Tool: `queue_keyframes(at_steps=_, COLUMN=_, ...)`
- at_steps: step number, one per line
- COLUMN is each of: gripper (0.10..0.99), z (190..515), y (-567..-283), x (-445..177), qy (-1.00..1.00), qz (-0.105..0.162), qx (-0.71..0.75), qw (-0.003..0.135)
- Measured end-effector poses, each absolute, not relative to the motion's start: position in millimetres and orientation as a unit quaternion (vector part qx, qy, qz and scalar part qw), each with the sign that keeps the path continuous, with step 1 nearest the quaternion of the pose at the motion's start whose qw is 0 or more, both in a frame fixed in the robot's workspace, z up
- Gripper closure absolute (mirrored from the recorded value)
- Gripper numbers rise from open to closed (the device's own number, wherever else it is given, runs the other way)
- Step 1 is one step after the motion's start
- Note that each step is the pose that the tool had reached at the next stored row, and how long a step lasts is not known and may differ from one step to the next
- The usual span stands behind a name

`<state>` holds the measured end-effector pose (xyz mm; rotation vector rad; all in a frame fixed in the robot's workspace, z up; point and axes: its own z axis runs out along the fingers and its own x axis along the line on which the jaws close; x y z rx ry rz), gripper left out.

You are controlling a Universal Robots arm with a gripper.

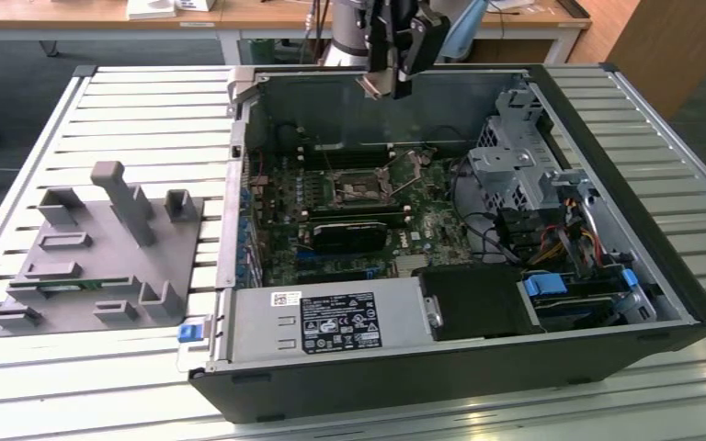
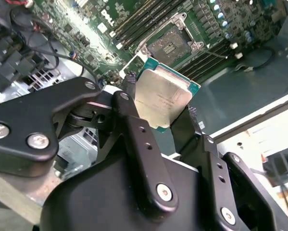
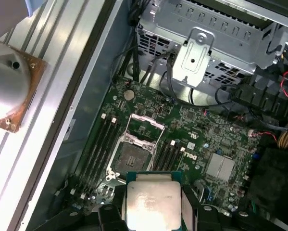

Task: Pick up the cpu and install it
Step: 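Place the cpu into insertion slot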

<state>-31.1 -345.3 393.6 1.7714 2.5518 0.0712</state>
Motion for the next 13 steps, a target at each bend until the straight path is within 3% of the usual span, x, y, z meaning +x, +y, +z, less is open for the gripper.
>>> queue_keyframes(at_steps=13, gripper=0.545, z=390.5, y=-345.3, x=-31.1, qy=0.748, qz=0.021, qx=0.663, qw=0.020)
